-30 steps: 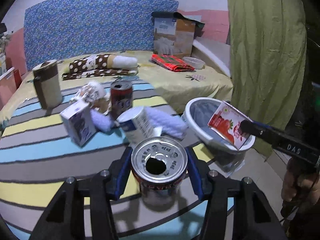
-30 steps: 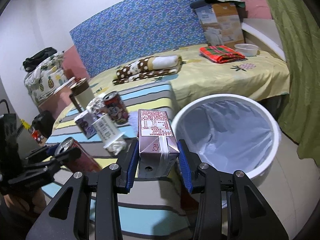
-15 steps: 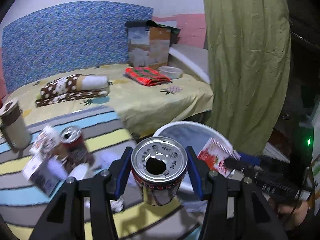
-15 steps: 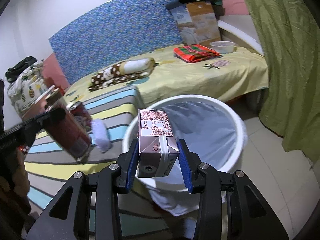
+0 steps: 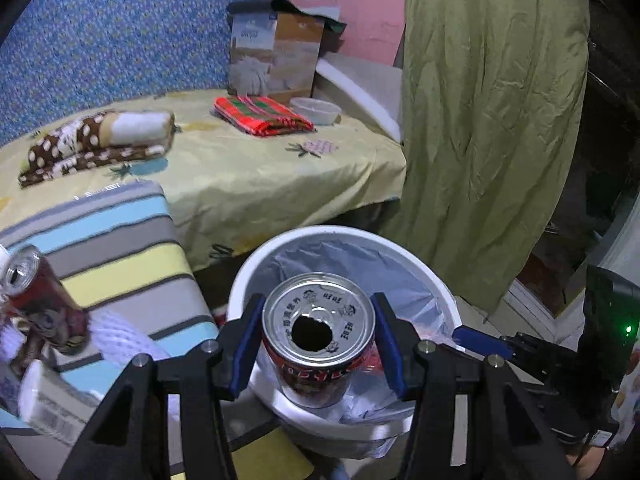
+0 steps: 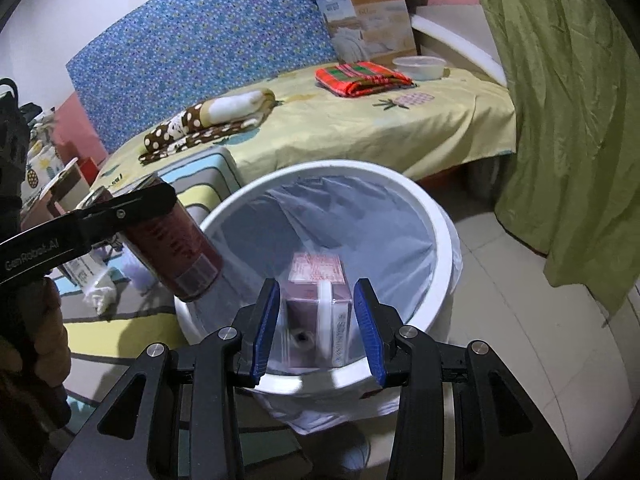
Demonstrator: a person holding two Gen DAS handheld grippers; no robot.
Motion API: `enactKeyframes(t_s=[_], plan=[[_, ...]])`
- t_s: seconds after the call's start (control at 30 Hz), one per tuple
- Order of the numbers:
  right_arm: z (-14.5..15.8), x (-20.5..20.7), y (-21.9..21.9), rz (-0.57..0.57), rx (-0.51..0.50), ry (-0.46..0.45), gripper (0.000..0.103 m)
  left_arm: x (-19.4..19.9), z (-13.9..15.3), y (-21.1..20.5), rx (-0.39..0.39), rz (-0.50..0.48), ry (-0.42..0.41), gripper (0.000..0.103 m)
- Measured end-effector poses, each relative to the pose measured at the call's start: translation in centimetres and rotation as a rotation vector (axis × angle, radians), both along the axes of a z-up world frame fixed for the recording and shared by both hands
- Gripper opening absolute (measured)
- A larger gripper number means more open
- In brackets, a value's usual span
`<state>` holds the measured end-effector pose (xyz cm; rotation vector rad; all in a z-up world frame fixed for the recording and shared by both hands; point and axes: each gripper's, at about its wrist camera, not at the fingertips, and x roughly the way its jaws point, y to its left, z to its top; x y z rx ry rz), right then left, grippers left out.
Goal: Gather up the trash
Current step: 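Carry the can and carton over the white bin and open both grippers, then move both tools back over the remaining items on the bed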
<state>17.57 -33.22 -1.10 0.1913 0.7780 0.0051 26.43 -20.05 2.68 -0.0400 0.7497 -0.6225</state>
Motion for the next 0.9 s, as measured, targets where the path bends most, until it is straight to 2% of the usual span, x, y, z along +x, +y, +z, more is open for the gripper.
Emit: enactKeyframes(t_s=[0.17,0.3,0.43,0.63,0.9], plan=[[-0.4,0.0,0.0,-0.003,-0.002,0.020,0.041,0.4,-1.1,0.0,-0.008,-0.012,0.041,0.055],[-0.1,-0.5,0.0,-0.007,0.010,0.011,0.042,-0.4,-0.7,0.5,-0.016,-0.016,0.018,0.061],[0.3,-1.0,0.3,-0.006,0.021,-0.002,0.043,-1.1,-0.3,1.1,-0.010,-0.012,0.009,0.062],[1.3,-2.1,1.5,0.011,0.029,-0.035,0.043,-3.4,0.3,3.5,-0.013,0.021,-0.007,0.062],[2.5,-3.3,4.7,0.117,0.031,-0.072,0.044,-7.5,0.5,8.0,-0.006,0.096,-0.025,0.062]])
